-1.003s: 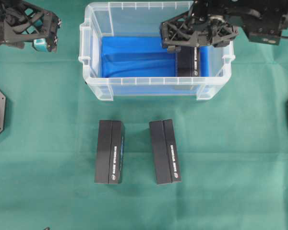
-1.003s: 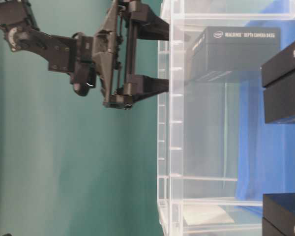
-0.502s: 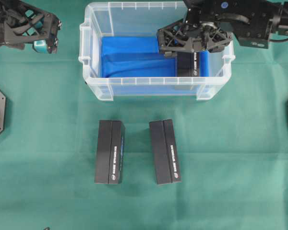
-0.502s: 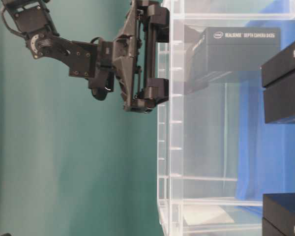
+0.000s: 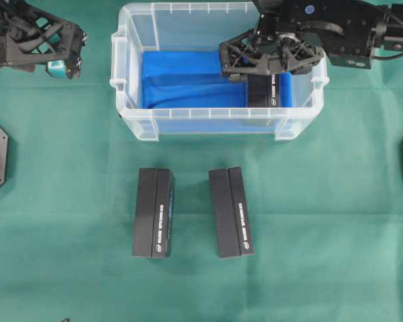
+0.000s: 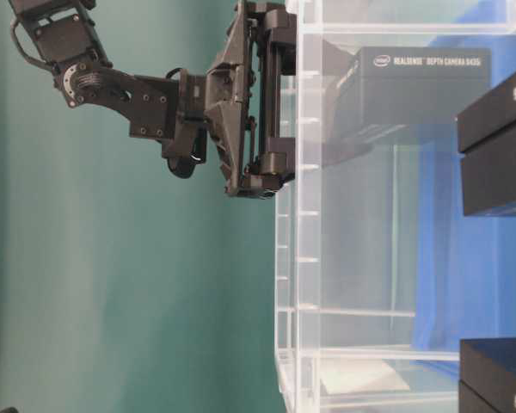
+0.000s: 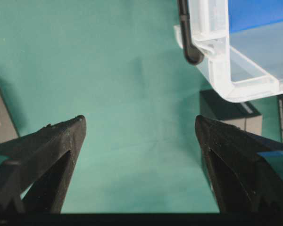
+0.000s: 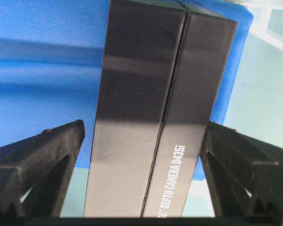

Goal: Take out the box from the case.
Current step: 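Close the right gripper on the right black box pair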

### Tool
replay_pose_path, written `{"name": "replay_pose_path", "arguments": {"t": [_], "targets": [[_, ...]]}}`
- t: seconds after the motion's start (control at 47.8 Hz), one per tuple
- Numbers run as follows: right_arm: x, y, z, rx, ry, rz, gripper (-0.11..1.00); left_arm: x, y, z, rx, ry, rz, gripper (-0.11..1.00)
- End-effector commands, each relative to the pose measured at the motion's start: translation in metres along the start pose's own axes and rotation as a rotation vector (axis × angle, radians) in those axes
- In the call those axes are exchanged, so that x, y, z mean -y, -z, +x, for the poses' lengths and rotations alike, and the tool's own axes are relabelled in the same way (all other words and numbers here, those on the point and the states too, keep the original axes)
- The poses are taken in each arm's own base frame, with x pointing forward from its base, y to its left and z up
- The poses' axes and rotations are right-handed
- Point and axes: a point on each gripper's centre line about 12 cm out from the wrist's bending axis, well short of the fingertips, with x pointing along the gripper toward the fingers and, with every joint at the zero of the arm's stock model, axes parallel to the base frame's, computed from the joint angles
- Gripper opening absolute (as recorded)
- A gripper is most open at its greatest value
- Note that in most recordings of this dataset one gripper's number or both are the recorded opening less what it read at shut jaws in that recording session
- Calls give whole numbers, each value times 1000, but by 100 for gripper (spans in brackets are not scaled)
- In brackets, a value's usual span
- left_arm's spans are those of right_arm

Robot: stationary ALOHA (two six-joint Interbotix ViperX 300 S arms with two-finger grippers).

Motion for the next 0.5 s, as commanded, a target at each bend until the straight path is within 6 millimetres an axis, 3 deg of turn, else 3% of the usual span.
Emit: {"name": "replay_pose_path", "arguments": {"t": [0.0, 0.105, 0.481], "targets": [[-2, -3, -7, 14, -20, 6, 84, 1, 0, -6, 7, 21, 2, 99], [-1, -3, -7, 15, -10, 10, 66, 1, 0, -6, 6, 19, 2, 99], [3, -3, -9, 7, 30, 16, 66, 1, 0, -6, 6, 19, 0, 99]]}}
